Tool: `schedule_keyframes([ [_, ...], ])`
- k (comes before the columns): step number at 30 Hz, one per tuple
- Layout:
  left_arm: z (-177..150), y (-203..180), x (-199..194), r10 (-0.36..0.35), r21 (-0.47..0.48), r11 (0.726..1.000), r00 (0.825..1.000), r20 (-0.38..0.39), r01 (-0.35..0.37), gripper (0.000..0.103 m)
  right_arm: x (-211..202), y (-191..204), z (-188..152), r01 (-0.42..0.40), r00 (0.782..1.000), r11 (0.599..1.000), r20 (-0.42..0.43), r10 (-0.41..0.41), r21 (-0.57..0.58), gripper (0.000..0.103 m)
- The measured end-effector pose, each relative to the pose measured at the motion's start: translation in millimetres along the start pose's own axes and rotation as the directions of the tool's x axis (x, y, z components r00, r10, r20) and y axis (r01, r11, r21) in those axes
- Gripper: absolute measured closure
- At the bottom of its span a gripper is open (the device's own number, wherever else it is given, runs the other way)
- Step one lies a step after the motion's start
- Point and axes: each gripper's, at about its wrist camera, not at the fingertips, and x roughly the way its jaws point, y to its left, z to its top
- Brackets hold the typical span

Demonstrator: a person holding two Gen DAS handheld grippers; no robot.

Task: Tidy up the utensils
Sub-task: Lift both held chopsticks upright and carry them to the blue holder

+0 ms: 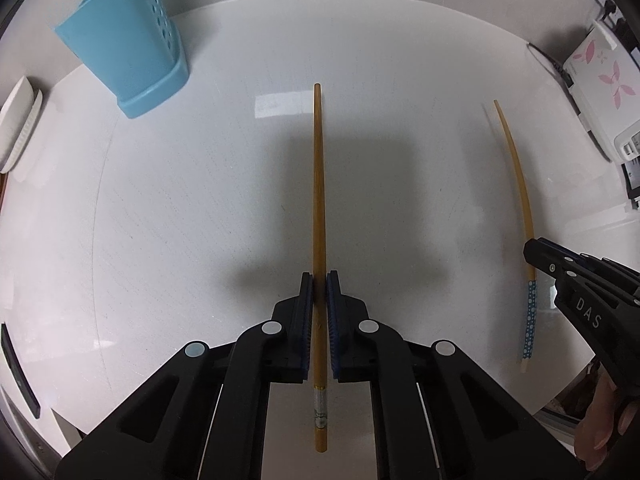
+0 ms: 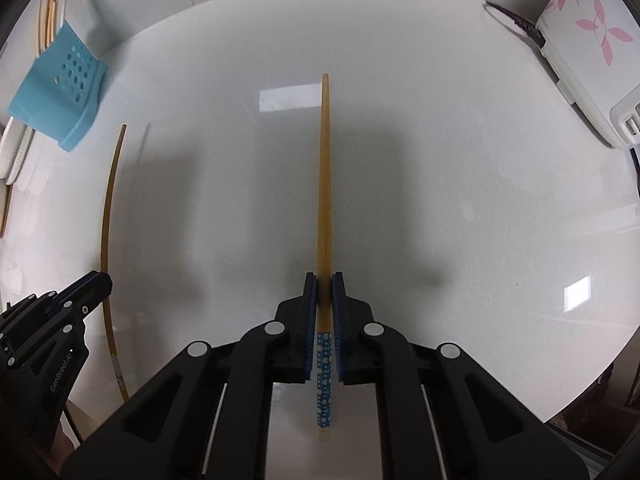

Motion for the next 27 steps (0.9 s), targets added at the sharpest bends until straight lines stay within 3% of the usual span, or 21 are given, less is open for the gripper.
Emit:
schedule_keyframes([
  [14,9,33,-54,-0.014,-0.023,1.000,0.990,0.139,0.017,0.097,-55,36,13,-0.048,0.988,0.998,0.146,0.054,-0.049,0.096],
  [27,35,90,-117,-0.023,-0.068,0.997,0.955,0.297,0.045,0.097,-99,87,43,-0.095,0.951,0.988,0.284,0.126,-0.117,0.096],
])
